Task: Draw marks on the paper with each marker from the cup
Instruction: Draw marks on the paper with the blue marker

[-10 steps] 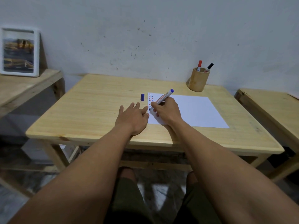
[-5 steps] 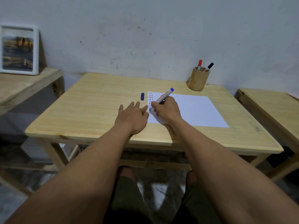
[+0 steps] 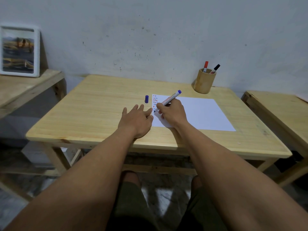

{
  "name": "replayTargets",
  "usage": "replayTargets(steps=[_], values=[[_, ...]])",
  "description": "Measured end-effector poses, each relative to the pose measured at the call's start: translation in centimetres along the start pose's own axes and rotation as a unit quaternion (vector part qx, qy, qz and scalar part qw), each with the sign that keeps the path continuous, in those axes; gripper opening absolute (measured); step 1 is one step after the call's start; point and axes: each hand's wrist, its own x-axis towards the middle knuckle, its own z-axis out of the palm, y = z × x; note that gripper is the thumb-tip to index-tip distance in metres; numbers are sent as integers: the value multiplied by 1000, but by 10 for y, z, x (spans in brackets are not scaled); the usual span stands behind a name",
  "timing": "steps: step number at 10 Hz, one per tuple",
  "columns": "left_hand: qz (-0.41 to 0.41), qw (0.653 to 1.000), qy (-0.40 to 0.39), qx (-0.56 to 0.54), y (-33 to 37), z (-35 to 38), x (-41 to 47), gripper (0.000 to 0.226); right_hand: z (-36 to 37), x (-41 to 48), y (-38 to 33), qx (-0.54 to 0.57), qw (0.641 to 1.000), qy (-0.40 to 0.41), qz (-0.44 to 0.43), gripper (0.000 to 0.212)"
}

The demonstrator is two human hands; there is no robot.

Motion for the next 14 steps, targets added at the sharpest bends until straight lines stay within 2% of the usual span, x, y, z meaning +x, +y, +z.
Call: replayTargets(steps=[3, 7, 8, 11, 12, 13, 14], values=[[-3, 1000, 0, 2, 0, 0, 0, 54, 2, 1, -1, -29, 1000, -10, -3, 20], [-2, 1000, -4, -2, 1, -3, -2, 54, 1, 1, -3, -16, 1000, -25, -2, 17], [-3, 1000, -6, -5, 1, -3, -3, 55, 0, 0, -2, 1, 1000, -11, 1, 15], [-10, 999, 1, -35, 2, -3, -3, 54, -1, 5, 0, 76, 997, 2, 31, 26], [-23, 994, 45, -92, 4, -7, -5, 49, -3, 5, -1, 96, 995, 9, 33, 26], [-63, 977, 135, -152, 6, -12, -6, 33, -5, 5, -2, 110, 994, 6, 18, 13], [-94, 965, 181, -165, 5, -14, 6, 31, -8, 6, -2, 131, 991, 2, 9, 3]])
